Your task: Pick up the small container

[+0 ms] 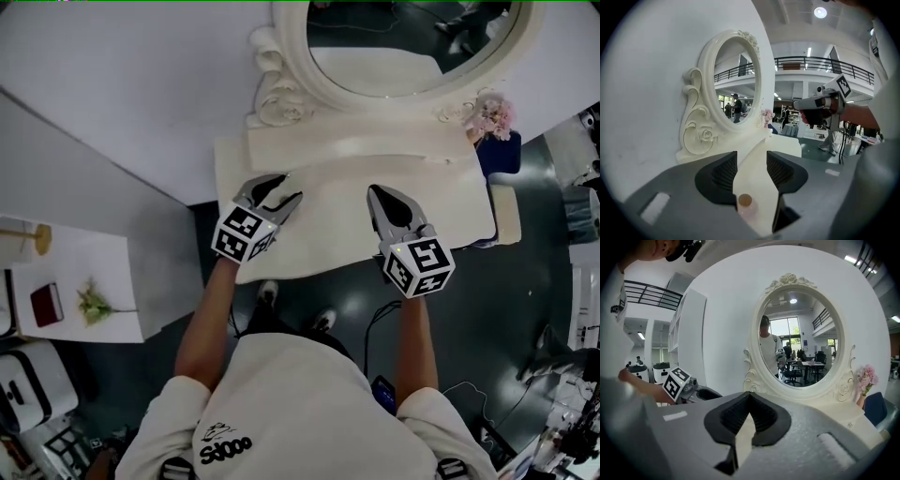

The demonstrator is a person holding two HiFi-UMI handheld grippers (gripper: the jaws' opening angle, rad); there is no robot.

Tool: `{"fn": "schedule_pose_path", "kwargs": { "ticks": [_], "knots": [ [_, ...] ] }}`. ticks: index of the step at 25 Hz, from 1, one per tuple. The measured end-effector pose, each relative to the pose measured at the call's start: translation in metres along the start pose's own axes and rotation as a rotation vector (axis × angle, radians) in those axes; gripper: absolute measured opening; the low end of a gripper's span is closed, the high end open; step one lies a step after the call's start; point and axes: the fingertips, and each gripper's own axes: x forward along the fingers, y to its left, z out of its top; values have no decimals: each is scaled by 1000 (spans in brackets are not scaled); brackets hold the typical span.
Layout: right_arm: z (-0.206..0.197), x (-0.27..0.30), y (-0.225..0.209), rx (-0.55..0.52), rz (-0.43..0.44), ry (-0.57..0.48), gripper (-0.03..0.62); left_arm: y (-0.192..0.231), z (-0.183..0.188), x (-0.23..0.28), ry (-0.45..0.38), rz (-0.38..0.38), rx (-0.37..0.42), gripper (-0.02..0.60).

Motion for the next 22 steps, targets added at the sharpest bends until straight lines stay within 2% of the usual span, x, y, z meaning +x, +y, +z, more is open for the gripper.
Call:
{"fn": "schedule_pose_path", "kwargs": {
  "ticks": [4, 10, 17, 22],
  "knots": [
    [-23, 10, -3, 47, 30, 34, 2, -1, -36, 11, 69, 11, -3, 238],
    [-54, 17, -5, 75, 40, 88, 2, 12, -89, 32, 129, 51, -33, 239],
    [-84, 8, -5, 99, 8, 152, 2, 17, -127, 54, 155, 58, -73, 231],
    [-97, -5, -7, 118, -28, 171, 2, 23, -136, 61, 122, 86, -78, 178]
  ]
}}
